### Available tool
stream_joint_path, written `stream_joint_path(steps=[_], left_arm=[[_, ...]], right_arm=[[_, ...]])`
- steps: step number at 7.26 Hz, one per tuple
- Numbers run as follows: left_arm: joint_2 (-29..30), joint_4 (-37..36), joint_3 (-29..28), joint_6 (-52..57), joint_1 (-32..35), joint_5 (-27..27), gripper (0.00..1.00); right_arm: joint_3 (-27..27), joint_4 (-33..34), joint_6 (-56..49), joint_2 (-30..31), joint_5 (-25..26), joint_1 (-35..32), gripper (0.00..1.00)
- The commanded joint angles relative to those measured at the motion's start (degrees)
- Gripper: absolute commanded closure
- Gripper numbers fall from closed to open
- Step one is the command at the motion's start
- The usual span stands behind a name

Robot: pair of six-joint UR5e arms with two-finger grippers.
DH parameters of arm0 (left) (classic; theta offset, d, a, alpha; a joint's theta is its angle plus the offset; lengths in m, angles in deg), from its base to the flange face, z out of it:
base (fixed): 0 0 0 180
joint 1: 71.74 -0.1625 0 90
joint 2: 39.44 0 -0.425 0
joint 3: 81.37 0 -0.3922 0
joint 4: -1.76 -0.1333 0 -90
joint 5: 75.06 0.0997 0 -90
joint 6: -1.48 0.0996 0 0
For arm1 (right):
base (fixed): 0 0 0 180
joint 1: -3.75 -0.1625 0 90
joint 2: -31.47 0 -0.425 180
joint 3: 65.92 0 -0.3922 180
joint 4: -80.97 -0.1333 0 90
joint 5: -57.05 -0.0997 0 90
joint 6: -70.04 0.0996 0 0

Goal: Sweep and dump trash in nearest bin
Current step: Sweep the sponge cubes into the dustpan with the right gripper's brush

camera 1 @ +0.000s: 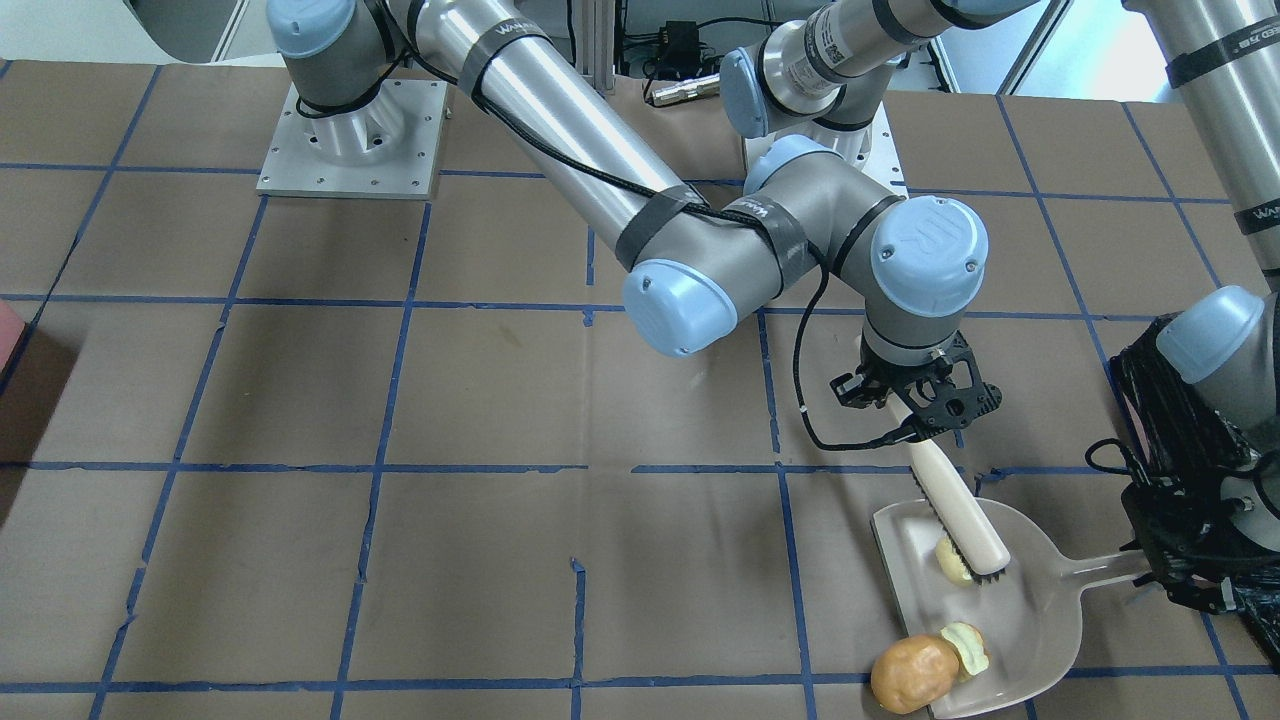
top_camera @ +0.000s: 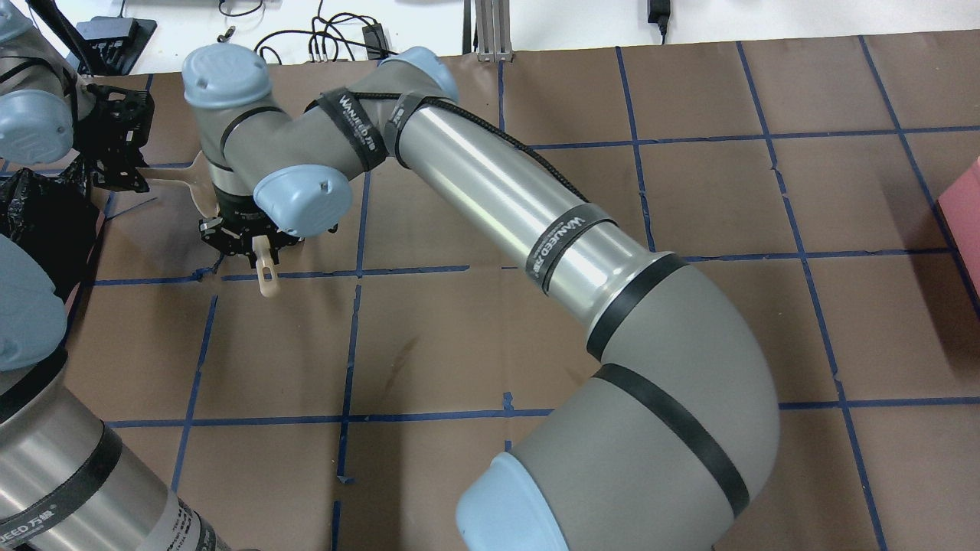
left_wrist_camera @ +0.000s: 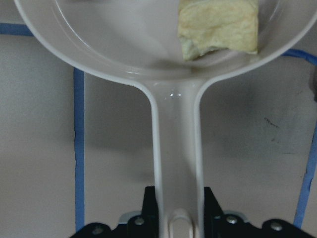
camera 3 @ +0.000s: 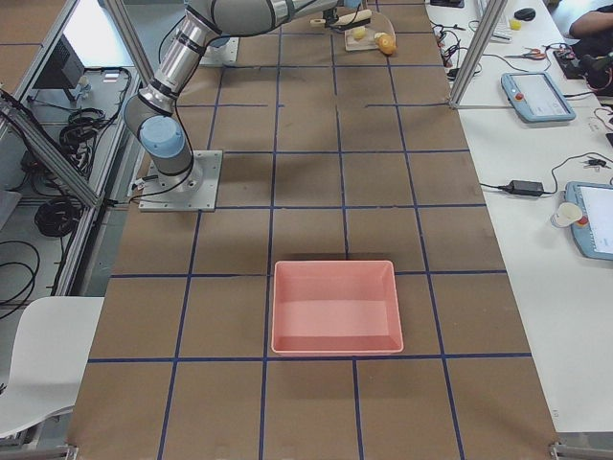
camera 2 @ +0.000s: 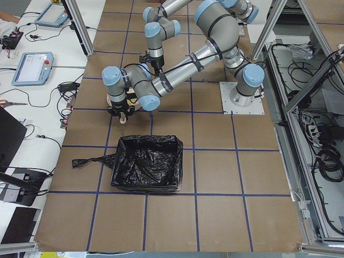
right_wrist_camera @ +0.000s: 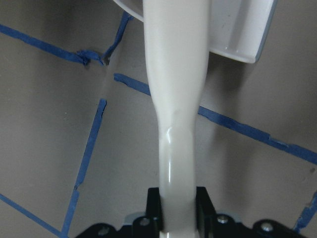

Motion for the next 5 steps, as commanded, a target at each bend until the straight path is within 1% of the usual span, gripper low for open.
stream_joint_path(steps=[1, 2, 3, 4, 5], left_arm=[[0.1, 0.0, 0.0, 0.0, 0.0, 0.0, 0.95], [0.0, 0.1, 0.0, -0.1, 0.0, 0.0, 0.95], [0.1, 0.0, 0.0, -0.1, 0.0, 0.0, 0.95], [0.0, 0.0, 0.1, -0.1, 0.0, 0.0, 0.95], [0.0, -0.1, 0.0, -0.1, 0.0, 0.0, 0.95]], right_arm=[[0.2, -3.6, 0.3, 2.8, -2.4, 4.6, 0.95], [0.3, -4.2, 1.2, 2.4, -2.2, 6.9, 0.95], [0.1, -5.3, 2.0, 2.1, 0.3, 9.3, 0.95], [-0.5, -5.4, 4.5, 0.3, 4.5, 10.2, 0.95], [-1.0, -5.0, 9.7, -1.3, 5.0, 10.3, 0.95]])
